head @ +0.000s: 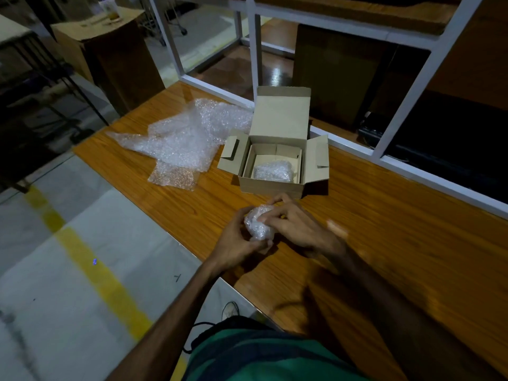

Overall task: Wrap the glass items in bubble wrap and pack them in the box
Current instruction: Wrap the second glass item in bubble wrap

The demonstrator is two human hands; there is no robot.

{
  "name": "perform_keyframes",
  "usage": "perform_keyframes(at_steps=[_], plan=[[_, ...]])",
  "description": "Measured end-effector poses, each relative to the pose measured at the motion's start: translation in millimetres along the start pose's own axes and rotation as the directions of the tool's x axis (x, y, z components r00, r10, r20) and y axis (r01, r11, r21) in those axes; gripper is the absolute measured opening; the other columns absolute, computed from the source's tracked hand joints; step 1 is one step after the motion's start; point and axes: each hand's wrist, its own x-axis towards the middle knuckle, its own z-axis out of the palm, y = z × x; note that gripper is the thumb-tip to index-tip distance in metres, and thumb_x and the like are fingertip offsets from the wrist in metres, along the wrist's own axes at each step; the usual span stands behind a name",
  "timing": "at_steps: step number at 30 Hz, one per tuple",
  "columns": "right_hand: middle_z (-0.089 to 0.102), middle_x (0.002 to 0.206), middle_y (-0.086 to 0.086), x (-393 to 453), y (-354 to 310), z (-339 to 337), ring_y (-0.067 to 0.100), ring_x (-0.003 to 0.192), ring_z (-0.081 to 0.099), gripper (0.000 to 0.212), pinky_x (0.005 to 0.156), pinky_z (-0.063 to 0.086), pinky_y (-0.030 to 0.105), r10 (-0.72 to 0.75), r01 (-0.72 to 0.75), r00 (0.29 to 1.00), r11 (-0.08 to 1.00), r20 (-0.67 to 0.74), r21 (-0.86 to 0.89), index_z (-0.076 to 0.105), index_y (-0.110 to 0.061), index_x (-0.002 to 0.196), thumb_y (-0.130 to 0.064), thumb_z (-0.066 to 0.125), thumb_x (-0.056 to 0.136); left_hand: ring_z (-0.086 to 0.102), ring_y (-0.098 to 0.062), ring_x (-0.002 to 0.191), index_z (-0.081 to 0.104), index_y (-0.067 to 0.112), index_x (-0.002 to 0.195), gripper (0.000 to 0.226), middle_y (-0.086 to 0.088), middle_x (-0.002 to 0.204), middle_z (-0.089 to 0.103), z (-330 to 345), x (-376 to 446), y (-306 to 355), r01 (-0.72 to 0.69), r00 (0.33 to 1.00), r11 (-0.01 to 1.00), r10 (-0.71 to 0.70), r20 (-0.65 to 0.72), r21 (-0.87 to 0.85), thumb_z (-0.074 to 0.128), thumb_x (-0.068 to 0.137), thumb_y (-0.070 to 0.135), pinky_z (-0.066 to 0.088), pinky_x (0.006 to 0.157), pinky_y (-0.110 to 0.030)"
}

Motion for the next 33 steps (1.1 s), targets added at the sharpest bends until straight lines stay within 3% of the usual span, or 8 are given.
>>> perform_keyframes(at_steps=[4,8,11,15,21,24,28,33], plan=[[0.049,0.130,-0.011,1,3,4,0.002,0.114,0.049,0.006,0.080,0.046,0.020,0.001,-0.002,0.998,1.000,-0.060,-0.020,0.075,-0.029,0.089,-0.032,0.076,0.093,0.074,-0.016,0.098,0.040,0.025,0.144,0.090,-0.002,0.127,0.066,1,-5,-1,0.256,0.966,0.966,-0.254,0.045,-0.040,0.094,0.073,0.037,0.064,0.080,-0.034],[0.063,0.119,-0.009,5,-1,7,0.006,0.101,0.062,0.012,0.073,0.053,0.025,-0.028,0.027,0.997,0.999,-0.065,-0.021,0.069,-0.031,0.090,-0.022,0.078,0.090,0.072,-0.018,0.058,0.046,0.008,0.125,0.050,-0.019,0.096,0.075,4,-13,13,0.479,0.877,0.798,-0.452,0.162,-0.365,0.078,0.088,-0.003,0.060,0.059,-0.033],[0.061,0.110,-0.007,8,-5,5,0.008,0.083,0.063,0.032,0.053,0.047,0.016,0.010,-0.011,0.998,1.000,-0.067,-0.008,0.056,-0.030,0.106,-0.015,0.079,0.089,0.070,-0.025,0.060,0.054,-0.003,0.119,0.040,-0.024,0.089,0.076,-5,-11,7,0.443,0.890,0.779,-0.441,0.114,-0.444,0.072,0.085,-0.015,0.059,0.066,-0.039],[0.062,0.112,-0.007,15,-2,6,0.011,0.091,0.064,0.039,0.062,0.050,0.023,0.036,-0.038,0.998,0.999,-0.060,-0.037,0.057,-0.029,0.118,-0.016,0.079,0.088,0.073,-0.026,0.072,0.062,-0.009,0.112,0.032,-0.025,0.091,0.075,-11,-14,1,0.368,0.915,0.806,-0.403,0.027,-0.463,0.074,0.083,-0.015,0.063,0.067,-0.032],[0.065,0.112,-0.006,19,6,16,0.011,0.095,0.064,0.032,0.065,0.049,0.022,0.029,-0.034,0.994,0.998,-0.105,-0.044,0.065,-0.026,0.115,-0.016,0.079,0.088,0.077,-0.027,0.082,0.066,-0.009,0.109,0.025,-0.028,0.100,0.074,-5,-20,-5,0.319,0.908,0.694,-0.420,-0.002,-0.645,0.073,0.085,-0.014,0.062,0.064,-0.027],[0.064,0.109,-0.006,21,5,15,0.011,0.094,0.062,0.029,0.064,0.046,0.023,0.042,-0.050,0.991,0.997,-0.126,-0.063,0.062,-0.028,0.108,-0.015,0.079,0.088,0.077,-0.029,0.093,0.066,0.000,0.118,0.045,-0.019,0.101,0.076,-3,-26,-10,0.235,0.946,0.764,-0.321,-0.039,-0.601,0.067,0.080,-0.025,0.064,0.074,-0.031],[0.064,0.106,-0.005,21,3,17,0.015,0.092,0.064,0.028,0.065,0.053,0.028,0.040,-0.048,0.990,0.997,-0.138,-0.054,0.063,-0.026,0.104,-0.012,0.081,0.087,0.073,-0.020,0.085,0.061,0.019,0.129,0.059,-0.007,0.097,0.069,8,-31,-14,-0.089,0.976,0.974,0.044,-0.211,-0.209,0.079,0.082,-0.010,0.061,0.075,-0.029],[0.052,0.122,-0.002,20,3,21,0.015,0.106,0.057,0.027,0.068,0.054,0.025,0.046,-0.053,0.985,0.998,-0.165,-0.037,0.063,-0.030,0.104,-0.022,0.083,0.087,0.065,-0.003,0.094,0.062,0.025,0.137,0.047,0.016,0.110,0.067,0,-19,-14,-0.379,0.890,0.903,0.415,-0.189,0.201,0.077,0.092,0.026,0.057,0.077,-0.024]])
